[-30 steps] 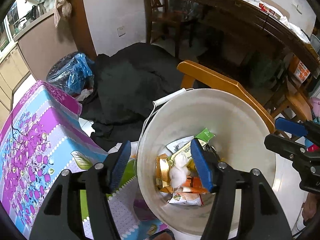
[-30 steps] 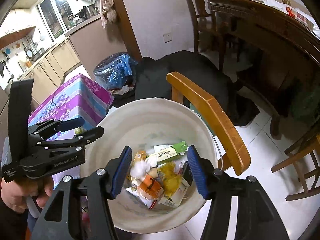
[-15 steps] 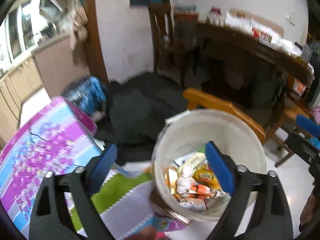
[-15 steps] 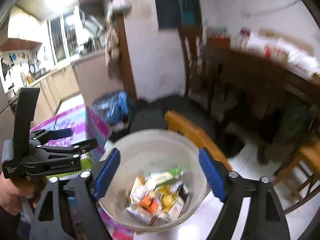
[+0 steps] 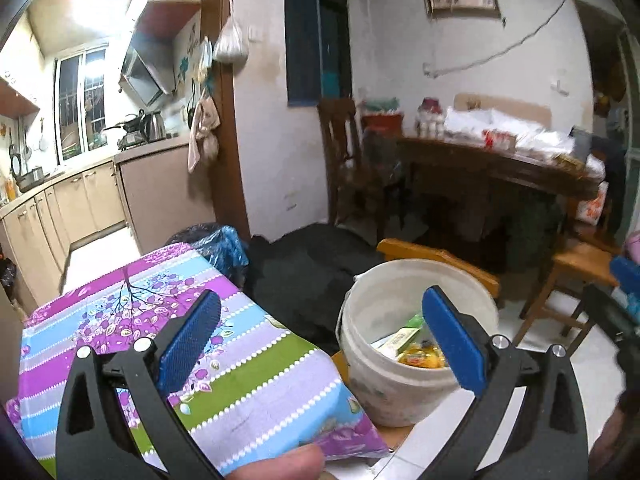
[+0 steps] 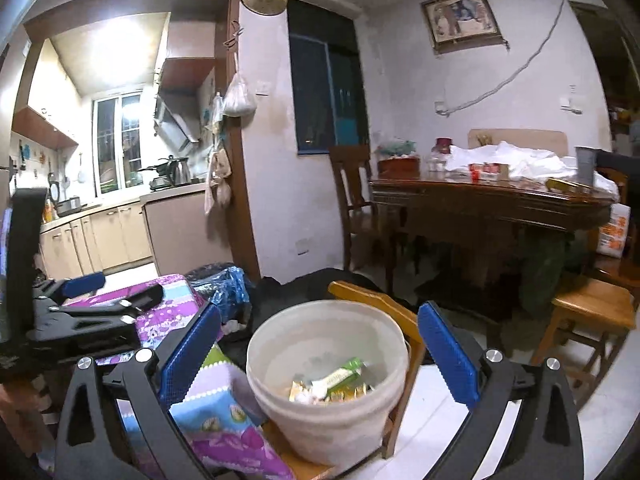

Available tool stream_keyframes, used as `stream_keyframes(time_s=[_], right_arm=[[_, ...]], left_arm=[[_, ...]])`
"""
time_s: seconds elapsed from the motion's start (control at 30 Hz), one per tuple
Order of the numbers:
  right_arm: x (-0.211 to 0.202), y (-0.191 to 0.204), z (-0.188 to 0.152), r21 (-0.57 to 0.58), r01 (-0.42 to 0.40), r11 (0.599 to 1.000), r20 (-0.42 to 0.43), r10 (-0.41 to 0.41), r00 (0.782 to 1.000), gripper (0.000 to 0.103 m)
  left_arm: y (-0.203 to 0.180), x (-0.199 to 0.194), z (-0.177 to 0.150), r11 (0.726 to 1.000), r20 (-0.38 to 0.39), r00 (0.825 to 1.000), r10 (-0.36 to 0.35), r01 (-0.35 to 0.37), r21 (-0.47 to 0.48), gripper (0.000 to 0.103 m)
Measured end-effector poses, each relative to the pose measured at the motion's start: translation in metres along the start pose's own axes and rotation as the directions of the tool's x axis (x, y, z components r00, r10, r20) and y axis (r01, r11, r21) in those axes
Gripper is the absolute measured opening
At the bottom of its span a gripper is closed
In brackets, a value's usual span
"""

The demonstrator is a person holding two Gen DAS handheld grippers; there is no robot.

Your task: Collect trash

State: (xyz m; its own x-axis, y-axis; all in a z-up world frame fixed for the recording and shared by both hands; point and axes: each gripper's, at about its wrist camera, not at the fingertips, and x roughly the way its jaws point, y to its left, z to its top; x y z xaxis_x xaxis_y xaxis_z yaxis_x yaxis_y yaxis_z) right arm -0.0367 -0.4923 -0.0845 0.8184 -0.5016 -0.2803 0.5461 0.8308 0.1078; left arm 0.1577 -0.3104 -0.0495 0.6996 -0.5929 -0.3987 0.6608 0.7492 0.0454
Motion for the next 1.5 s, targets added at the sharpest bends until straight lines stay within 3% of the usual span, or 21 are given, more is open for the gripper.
stream_keyframes(time_s=[0.23,0.5,0.87,1.5], right_arm=[[-0.059,0.005,-0.022,0.027,0.01,1.0,0.005,-0.01,1.0,0.098],[-0.116,0.013,-0.042,0.002,0.005,1.0,0.036,-0.005,0.999,0.098],[-0.169,0.028,-0.037,-0.002,-0.04,0.999,0.093,0.04,0.995,0.098],[-0.181,0.031,-0.023,0.018,-0.075,0.997,0.062,0.074,0.995,0.098]], left_arm=[[0.016,-0.055,-0.015,0.999,0.078,0.997,0.018,-0.015,-0.04,0.097],[0.013,-0.1,-0.034,1.0,0.104,0.995,-0.002,0.004,-0.027,0.097],[0.014,-0.14,-0.048,0.999,0.122,0.992,0.017,-0.012,-0.041,0.097],[0.011,-0.158,-0.051,0.999,0.119,0.992,0.033,-0.029,-0.034,0.097]])
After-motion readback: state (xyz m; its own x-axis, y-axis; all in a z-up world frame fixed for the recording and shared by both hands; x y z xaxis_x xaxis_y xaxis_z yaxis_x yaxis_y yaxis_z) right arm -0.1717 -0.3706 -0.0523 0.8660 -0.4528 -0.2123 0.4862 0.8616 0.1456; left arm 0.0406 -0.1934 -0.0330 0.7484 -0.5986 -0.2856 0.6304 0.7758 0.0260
